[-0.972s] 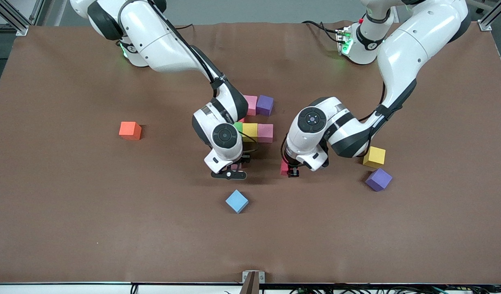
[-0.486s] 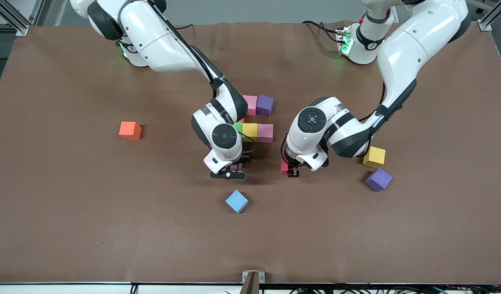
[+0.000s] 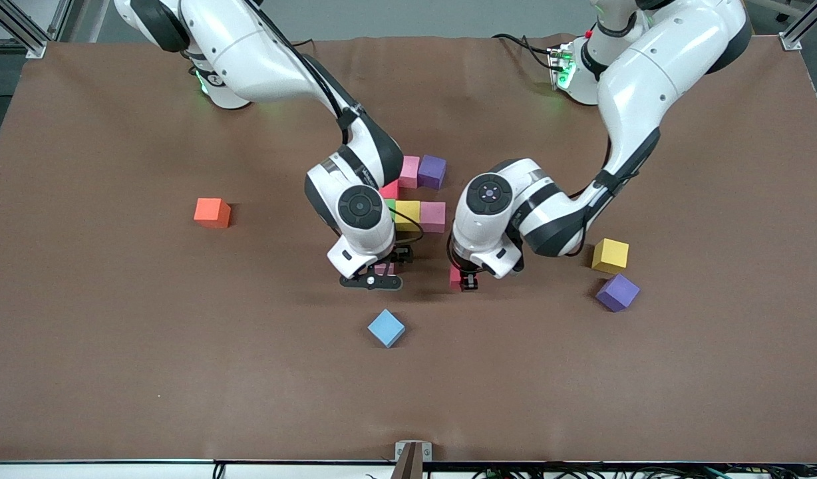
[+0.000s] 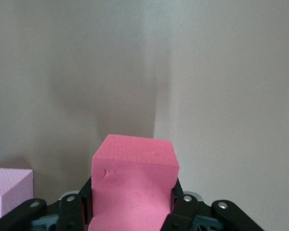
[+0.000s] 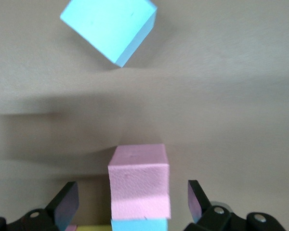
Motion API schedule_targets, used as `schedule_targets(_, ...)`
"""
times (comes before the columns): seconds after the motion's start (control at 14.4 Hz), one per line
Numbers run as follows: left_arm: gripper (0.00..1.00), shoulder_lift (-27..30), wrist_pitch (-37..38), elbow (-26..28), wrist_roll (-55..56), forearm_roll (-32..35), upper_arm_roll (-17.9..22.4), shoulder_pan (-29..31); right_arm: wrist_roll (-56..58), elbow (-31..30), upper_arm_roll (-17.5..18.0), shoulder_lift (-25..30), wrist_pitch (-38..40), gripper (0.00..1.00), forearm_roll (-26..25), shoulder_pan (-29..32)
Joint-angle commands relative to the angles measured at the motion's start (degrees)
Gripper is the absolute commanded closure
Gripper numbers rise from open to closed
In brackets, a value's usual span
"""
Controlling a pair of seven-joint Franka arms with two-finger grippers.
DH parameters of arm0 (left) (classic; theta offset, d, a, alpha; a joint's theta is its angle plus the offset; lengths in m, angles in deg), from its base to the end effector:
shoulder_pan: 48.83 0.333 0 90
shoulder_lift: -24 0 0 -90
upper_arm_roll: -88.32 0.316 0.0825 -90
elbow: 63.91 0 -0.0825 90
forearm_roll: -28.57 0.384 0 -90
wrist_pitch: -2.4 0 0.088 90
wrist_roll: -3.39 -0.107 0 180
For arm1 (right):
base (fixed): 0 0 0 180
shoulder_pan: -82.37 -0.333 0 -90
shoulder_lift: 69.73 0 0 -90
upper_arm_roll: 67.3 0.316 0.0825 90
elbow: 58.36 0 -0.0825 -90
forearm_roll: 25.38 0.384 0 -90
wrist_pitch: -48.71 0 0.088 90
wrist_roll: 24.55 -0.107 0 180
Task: Arrange 11 blocks into digit 3
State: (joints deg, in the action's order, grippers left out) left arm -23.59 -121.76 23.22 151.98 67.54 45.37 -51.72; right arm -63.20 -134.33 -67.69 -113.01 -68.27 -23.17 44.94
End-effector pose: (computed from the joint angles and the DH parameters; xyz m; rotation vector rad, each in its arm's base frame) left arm 0.5761 -0.4178 0.2641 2.1333 2.2035 0.0524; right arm 0.5853 0.4458 0.2805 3.1387 -0.0699 -0.0773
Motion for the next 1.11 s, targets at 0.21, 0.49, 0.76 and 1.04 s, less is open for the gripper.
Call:
schedule_targets(0.21, 0.75, -4.3, -1.8, -5.7, 4.2, -1.3, 3.9, -7.4, 7.6, -1.7, 0.0, 8.8, 11.5, 0.00, -0.6, 9.2)
schedule_targets(0.49, 0.75, -7.3, -2.3, -9.3, 6.4, -2.1, 5.9, -12.7, 9.2, -1.7, 0.1, 11.6, 16.0, 0.00, -0.6, 19.2)
schedule_targets(0.76, 0.75, -9.5, -5.1, -10.7, 7.9, -2.5, 7.0, -15.6, 23.8, -1.7, 0.0, 15.0, 20.5, 0.00, -0.8, 25.9)
schedule_targets(1.04, 0.74, -10.1, -6.1, -10.7, 9.3, -4.3, 8.1, -17.6, 36.8, -2.2, 0.0, 19.0, 23.0, 0.00, -3.8, 33.0)
